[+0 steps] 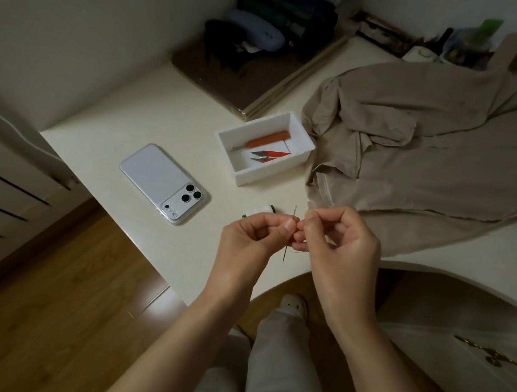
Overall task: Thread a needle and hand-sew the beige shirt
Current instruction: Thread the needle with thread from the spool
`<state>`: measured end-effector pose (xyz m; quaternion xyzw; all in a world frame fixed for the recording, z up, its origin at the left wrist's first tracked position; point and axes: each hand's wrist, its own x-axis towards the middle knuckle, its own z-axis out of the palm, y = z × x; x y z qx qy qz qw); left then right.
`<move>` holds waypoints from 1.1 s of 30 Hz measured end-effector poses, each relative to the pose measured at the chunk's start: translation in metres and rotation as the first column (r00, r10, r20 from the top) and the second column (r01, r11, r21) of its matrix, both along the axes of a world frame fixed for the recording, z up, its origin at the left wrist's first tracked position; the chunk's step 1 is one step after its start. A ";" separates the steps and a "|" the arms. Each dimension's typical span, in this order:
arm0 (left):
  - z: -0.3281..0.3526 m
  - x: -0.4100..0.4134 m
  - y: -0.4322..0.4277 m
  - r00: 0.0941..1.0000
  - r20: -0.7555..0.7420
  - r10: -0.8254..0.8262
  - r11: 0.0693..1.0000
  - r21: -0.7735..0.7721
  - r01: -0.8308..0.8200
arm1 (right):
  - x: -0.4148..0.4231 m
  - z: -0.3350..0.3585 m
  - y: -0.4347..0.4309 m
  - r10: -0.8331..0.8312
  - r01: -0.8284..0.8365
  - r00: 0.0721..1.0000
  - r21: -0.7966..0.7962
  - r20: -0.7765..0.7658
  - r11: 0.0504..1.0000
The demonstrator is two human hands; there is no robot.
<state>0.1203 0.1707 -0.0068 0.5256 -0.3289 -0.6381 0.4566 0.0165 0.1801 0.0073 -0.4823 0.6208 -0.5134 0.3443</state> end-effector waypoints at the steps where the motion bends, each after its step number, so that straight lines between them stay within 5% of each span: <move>1: 0.000 0.001 0.000 1.000 -0.005 0.002 1.000 0.001 -0.002 | 0.001 0.000 0.000 0.000 0.000 1.000 -0.002 0.003 1.000; 33: 0.012 0.012 0.003 0.995 -0.097 0.031 0.999 0.017 -0.029 | 0.013 -0.001 0.002 0.029 -0.029 1.000 0.031 -0.001 0.999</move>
